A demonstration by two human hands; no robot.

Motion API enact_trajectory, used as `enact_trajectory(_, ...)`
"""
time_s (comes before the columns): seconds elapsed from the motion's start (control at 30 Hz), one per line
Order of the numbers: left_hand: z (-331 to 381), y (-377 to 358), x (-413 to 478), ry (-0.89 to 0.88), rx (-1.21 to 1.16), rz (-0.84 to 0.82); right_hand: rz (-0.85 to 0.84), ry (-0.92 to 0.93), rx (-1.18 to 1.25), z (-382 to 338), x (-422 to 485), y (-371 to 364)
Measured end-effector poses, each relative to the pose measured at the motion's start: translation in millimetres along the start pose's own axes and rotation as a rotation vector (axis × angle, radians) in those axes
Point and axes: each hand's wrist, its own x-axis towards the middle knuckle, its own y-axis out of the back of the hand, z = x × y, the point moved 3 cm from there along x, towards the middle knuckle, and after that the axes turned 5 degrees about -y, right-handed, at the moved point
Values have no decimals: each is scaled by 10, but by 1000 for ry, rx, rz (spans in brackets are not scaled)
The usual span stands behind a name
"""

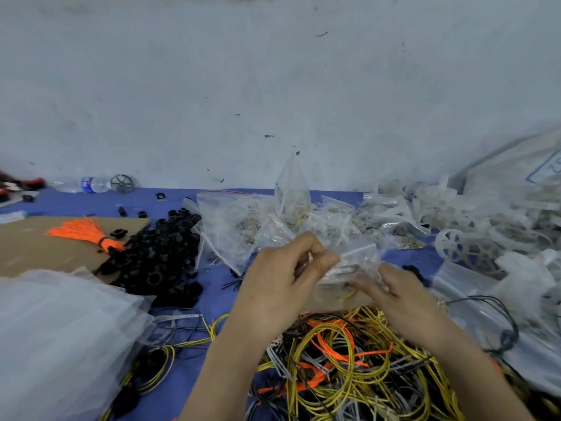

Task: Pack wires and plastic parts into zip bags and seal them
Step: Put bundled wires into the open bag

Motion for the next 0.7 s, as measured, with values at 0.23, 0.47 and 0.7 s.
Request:
enact_trajectory(0.23,-101,314,-31,71,-80,106,616,-32,-109,-199,-235,890)
enact_trajectory(0.47,-369,435,-60,236,17,63,87,-342,11,-538,-335,792)
enact_trajectory(0.7,-495,478,-81,385,210,148,452,-190,449,-838,225,770)
